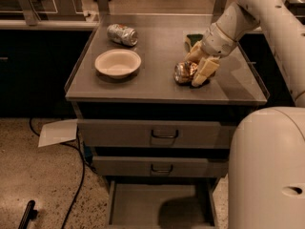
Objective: Place orange can into bottom drawer
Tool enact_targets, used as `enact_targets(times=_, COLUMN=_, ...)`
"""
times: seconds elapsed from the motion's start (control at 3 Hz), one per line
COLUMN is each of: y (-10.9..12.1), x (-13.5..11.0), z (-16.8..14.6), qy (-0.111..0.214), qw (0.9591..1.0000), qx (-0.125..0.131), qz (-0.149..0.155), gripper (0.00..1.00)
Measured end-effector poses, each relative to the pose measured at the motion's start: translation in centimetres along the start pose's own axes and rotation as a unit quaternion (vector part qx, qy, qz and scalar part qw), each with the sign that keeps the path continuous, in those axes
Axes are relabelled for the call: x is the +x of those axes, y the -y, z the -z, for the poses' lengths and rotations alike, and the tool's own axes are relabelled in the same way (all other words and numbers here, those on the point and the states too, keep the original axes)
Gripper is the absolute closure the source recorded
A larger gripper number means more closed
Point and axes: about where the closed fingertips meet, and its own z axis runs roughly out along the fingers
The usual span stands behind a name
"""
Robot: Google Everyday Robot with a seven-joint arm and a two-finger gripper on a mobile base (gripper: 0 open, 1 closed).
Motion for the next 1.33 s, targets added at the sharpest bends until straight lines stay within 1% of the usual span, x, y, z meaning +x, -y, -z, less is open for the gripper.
enact_targets(times=0.67, y=0.0, x=0.0, z=0.0, qy=0.0, qw=1.0, qx=0.0, qz=0.0, gripper=0.89)
enact_targets(times=1.0, y=0.0, x=0.0, z=0.0, qy=0.0, qw=1.0, qx=0.0, qz=0.0, gripper=1.0)
enact_targets(times=1.33, y=-0.41, x=-0.62, z=0.29, qy=0.003, qw=1.0, qx=0.007, qz=-0.007, gripper=1.0)
